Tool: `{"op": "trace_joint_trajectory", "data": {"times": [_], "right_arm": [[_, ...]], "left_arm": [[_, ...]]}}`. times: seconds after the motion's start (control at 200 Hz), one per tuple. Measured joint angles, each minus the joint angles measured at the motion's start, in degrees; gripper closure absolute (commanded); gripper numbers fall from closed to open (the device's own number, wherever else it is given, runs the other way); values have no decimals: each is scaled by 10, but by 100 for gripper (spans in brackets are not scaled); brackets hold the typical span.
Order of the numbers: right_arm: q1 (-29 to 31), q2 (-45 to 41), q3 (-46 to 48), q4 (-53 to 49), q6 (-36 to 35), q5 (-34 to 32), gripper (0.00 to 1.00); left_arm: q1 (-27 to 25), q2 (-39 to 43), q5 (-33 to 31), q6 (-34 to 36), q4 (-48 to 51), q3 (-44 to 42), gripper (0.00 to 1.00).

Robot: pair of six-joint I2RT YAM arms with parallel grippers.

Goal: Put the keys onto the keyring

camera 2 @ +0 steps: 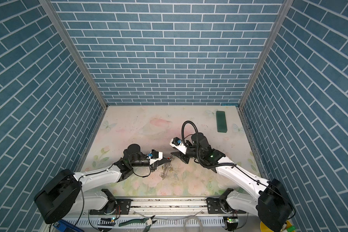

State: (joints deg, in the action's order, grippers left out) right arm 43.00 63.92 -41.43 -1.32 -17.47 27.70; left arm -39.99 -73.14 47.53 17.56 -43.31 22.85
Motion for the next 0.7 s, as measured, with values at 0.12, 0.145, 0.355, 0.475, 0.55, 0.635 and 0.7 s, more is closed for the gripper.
{"op": "trace_joint_trajectory", "data": {"times": [0.12, 0.145, 0.355, 0.475, 0.55, 0.635, 0.7], "right_arm": [[0, -52, 3, -9, -7, 15, 70], [0, -64, 5, -8, -10, 24, 70], [0, -76, 10, -13, -29, 91, 76], [1, -52, 10, -26, -36, 109, 78], [2, -42, 10, -35, -40, 115, 79], [3, -34, 10, -43, -42, 118, 80], [5, -31, 10, -44, -45, 120, 80]], "left_arm": [[7, 0, -13, -7, -10, -3, 100], [9, 0, -15, -8, -12, -4, 100], [11, 4, -12, -9, -16, -8, 100], [11, 12, -6, -9, -15, -11, 100], [11, 16, 0, -8, -15, -12, 100], [11, 20, 4, -8, -13, -12, 100], [11, 21, 7, -8, -13, -12, 100]]}}
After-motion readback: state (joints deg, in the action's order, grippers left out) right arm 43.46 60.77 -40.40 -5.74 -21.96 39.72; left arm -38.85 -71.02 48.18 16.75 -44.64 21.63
